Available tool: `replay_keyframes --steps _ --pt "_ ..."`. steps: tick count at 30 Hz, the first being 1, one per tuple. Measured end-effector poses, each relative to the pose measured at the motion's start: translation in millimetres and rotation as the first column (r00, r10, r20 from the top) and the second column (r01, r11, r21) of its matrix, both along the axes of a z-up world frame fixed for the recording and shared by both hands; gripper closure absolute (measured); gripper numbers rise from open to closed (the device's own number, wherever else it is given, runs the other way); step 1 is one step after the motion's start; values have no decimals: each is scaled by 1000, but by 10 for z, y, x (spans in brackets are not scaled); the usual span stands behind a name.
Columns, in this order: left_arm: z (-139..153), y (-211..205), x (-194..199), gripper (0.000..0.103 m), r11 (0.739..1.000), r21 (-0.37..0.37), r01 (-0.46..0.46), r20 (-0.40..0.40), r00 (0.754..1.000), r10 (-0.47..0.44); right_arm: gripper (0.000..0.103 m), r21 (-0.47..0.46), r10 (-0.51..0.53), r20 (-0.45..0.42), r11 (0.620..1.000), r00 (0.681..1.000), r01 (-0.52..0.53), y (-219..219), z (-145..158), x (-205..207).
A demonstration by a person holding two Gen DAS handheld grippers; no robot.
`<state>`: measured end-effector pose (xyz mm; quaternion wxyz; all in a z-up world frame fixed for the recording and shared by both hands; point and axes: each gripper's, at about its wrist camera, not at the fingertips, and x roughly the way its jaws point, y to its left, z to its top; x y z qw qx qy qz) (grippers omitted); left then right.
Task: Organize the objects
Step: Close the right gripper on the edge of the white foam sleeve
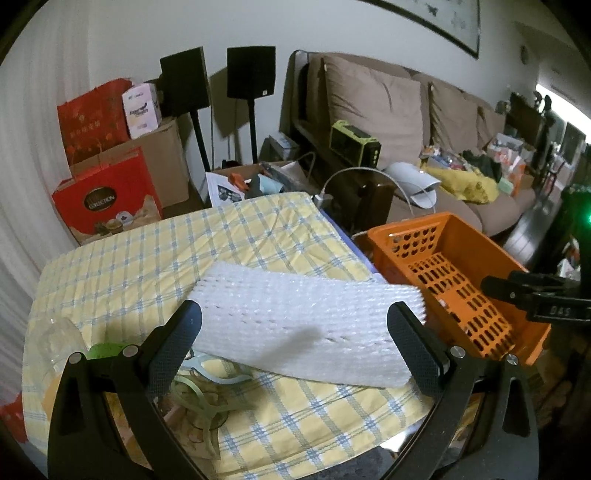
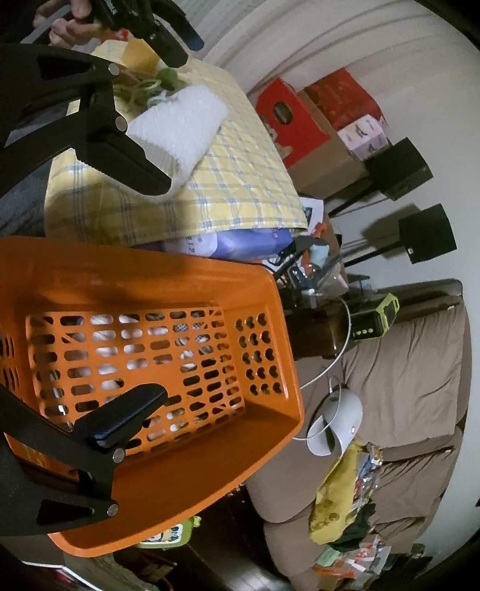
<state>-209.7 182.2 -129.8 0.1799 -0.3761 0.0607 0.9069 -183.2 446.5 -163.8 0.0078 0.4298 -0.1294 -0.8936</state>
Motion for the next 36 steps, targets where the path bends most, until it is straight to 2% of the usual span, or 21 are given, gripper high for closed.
replay_keyframes --steps 8,14,22,25,29,31,33,36 --pt "-187 -157 -84 2 999 8 -40 37 999 40 0 2 79 4 997 997 -79 -249 -22 -20" --pt "-213 -476 -256 2 984 29 -176 38 984 175 0 -7 151 -5 989 989 -151 -452 -29 -21" --pt "-401 -746 -334 2 968 88 -235 98 969 227 1 -27 215 22 976 976 -214 -720 -131 -40" --pt "-496 -733 -300 2 967 118 -225 126 969 210 1 -21 258 20 966 966 -258 -866 -156 -21" --pt "-584 -651 -299 2 974 123 -192 152 973 173 6 7 316 31 948 948 -317 -1067 -198 -7" --pt "-588 -632 -305 2 971 157 -182 177 972 154 8 17 336 40 941 941 -337 -1144 -233 -6" --pt "-582 -614 -305 2 969 175 -174 179 973 143 11 32 347 53 937 936 -349 -1189 -262 -9" --pt "-565 -569 -296 2 973 158 -166 166 976 140 16 23 344 59 938 937 -346 -1175 -296 -19"
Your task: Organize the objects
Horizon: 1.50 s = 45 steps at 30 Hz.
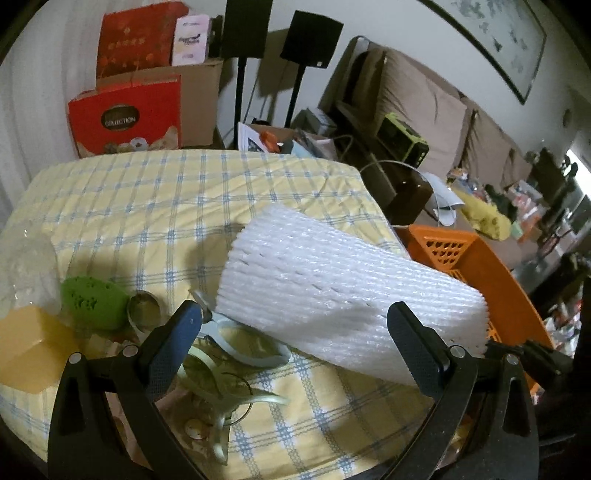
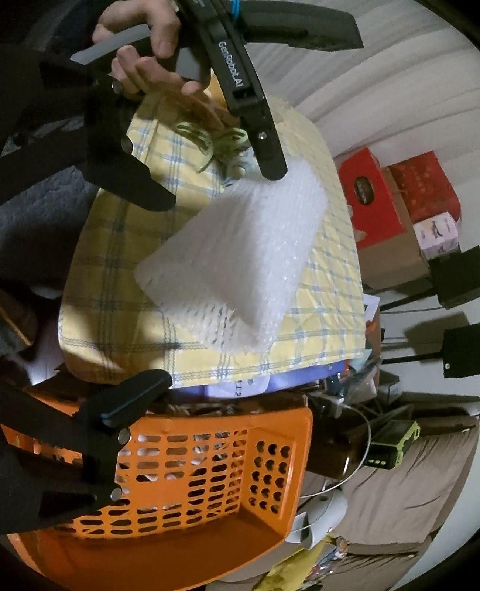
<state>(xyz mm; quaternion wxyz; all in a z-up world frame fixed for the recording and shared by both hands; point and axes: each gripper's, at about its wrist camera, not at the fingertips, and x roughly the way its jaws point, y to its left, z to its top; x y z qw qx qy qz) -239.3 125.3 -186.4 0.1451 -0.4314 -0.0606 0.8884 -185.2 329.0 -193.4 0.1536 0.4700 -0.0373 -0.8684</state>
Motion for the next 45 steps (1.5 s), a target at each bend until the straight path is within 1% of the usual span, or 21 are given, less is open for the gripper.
replay_keyframes --steps 2,6,9,12,14,16,19,21,23,26,28,30,33,36,38,40,42,44,45 --pt "5 18 15 2 1000 1 6 1 1000 -6 20 -14 -1 12 1000 1000 2 7 -27 -14" --pt "15 45 53 2 1000 0 21 -2 1000 -21 21 -32 9 25 999 1000 -8 -39 -44 -13" --pt "10 72 41 2 999 -17 33 -2 999 -33 28 -37 16 24 999 1000 -16 -68 -43 -9" --pt "10 67 39 2 999 -16 27 -3 1000 -27 40 -59 16 33 998 999 -14 -70 -57 -17" --pt "2 53 41 2 1000 -7 21 -2 1000 -21 54 -80 18 48 997 999 -14 -60 -83 -34" --pt "3 49 37 2 1000 -4 19 2 1000 -19 63 -92 14 58 996 998 -9 -46 -97 -45" --pt "11 40 34 2 1000 -5 20 -1 1000 -20 72 -99 6 59 995 998 0 -25 -102 -51" --pt "13 25 24 2 1000 -13 18 -7 1000 -18 75 -107 6 59 994 998 0 -20 -96 -47" --pt "16 -18 0 2 1000 -23 -1 -9 1000 1 86 -133 11 62 991 998 -3 -8 -93 -48" --pt "-4 -144 -36 2 999 11 -43 11 999 43 90 -124 8 50 992 999 -1 -10 -79 -21" --pt "-23 -204 -52 2 998 35 -54 27 998 53 91 -123 2 43 992 999 3 6 -64 -15" --pt "-44 -240 -66 2 998 44 -54 32 998 53 92 -130 -13 30 991 999 17 42 -36 -9" --pt "-60 -291 -81 2 996 67 -56 38 998 54 92 -170 -52 22 984 998 55 151 2 -18" --pt "-63 -339 -87 2 993 97 -62 43 997 59 92 -188 -73 42 979 996 80 246 -13 -50" --pt "-66 -341 -88 2 992 113 -46 42 998 42 92 -190 -88 52 977 995 96 290 -25 -60" --pt "-68 -348 -101 2 987 161 -2 34 999 -4 92 -196 -95 61 975 994 105 324 -41 -67" --pt "-70 -352 -93 2 982 187 9 29 999 -14 91 -199 -103 63 973 993 114 343 -48 -69" --pt "-52 -317 -67 2 980 194 31 8 999 -33 90 -194 -109 66 974 992 120 352 -57 -70" --pt "-36 -280 -51 2 980 190 59 -9 998 -58 90 -193 -109 68 974 992 121 353 -65 -70"
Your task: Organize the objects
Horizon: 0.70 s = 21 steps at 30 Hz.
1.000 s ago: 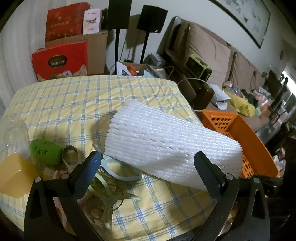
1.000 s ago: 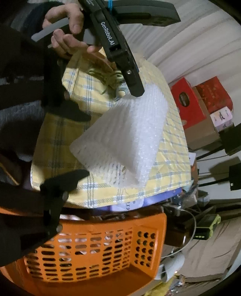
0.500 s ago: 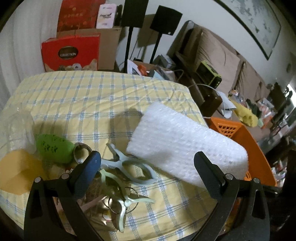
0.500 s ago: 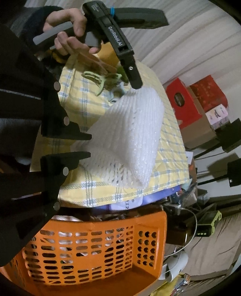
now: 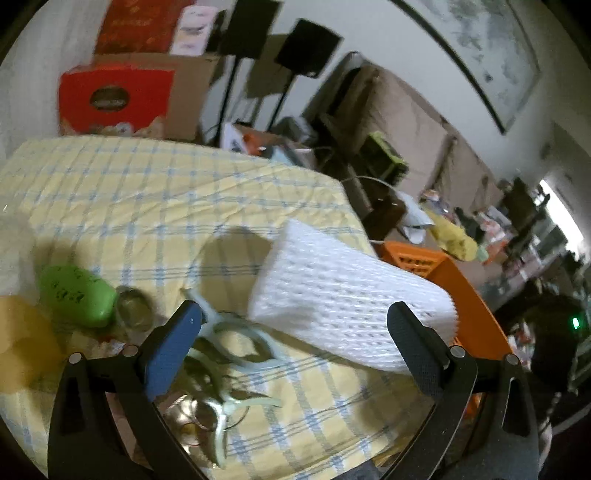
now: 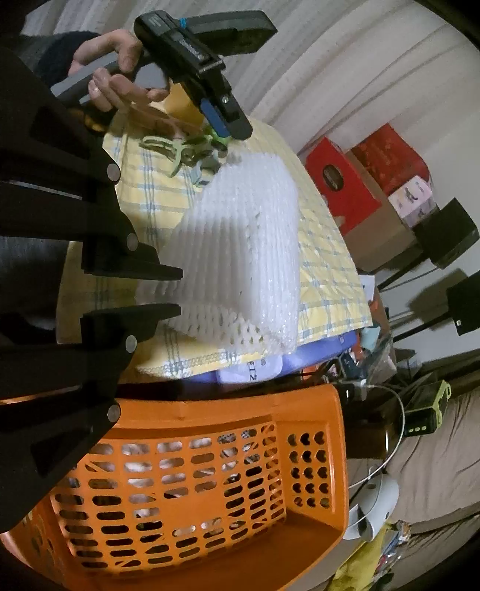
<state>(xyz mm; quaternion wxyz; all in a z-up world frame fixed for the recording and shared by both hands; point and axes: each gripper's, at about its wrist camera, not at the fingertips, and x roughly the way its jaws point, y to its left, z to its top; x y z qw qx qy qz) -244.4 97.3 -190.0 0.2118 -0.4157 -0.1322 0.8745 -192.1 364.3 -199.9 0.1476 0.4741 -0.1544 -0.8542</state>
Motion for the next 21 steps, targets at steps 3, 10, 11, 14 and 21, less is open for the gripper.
replay_keyframes --steps 3,10,11,14,21 --pt "63 214 42 2 990 -106 94 -87 991 -104 89 -5 -3 11 1000 1000 3 2 -22 -1" --pt "-99 451 -122 2 950 -270 156 -51 983 -176 89 -4 2 11 1000 1000 -2 -24 -30 -4" --pt "-122 469 -120 2 953 -254 164 -42 983 -181 89 -2 0 11 1000 1000 0 -27 -28 -3" --pt "-117 487 -61 3 965 -208 157 -61 983 -173 89 -1 -2 12 1000 1000 2 -19 -31 -6" --pt "15 419 73 10 970 -120 212 -15 976 -215 81 3 -9 -7 1000 1000 9 16 35 10"
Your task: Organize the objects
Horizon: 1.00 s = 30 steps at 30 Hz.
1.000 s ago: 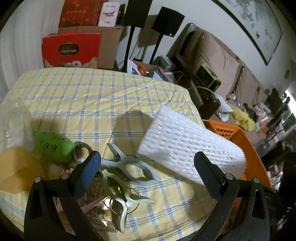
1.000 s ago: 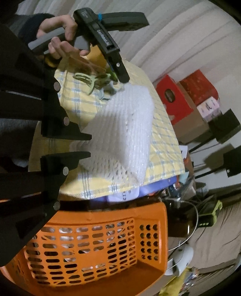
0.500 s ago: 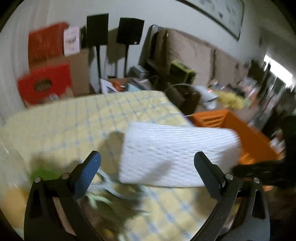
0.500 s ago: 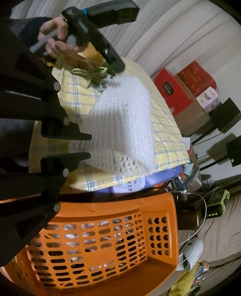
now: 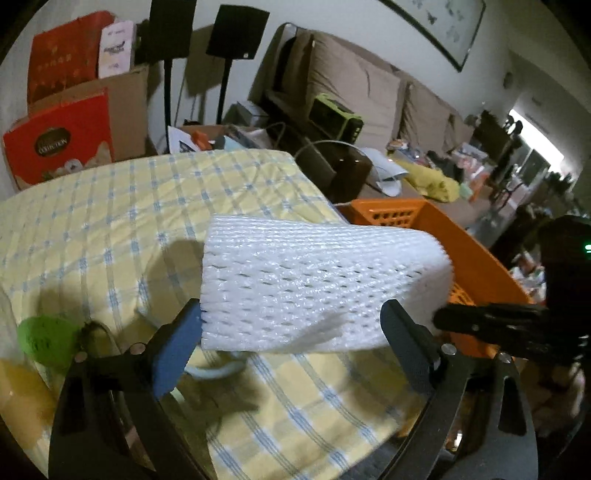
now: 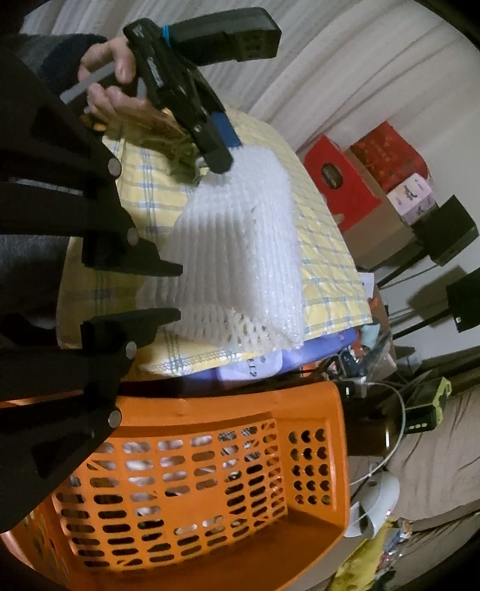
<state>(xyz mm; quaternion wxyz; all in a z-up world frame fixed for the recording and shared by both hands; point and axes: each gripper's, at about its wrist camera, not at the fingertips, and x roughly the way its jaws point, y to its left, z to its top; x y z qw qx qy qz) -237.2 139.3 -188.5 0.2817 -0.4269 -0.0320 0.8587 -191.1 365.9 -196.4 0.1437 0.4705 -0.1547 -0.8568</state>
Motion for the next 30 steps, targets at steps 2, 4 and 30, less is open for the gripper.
replay_keyframes --steps 2,4,30 --pt "35 -41 32 13 1000 21 -6 11 1000 5 74 3 -2 -10 1000 1000 2 1 36 11" --pt "62 -78 70 13 999 32 -14 15 1000 13 71 7 4 -24 1000 1000 -4 -13 76 27" --pt "206 -261 615 85 982 -43 -181 -67 982 178 39 66 53 -92 997 994 -47 -218 180 96"
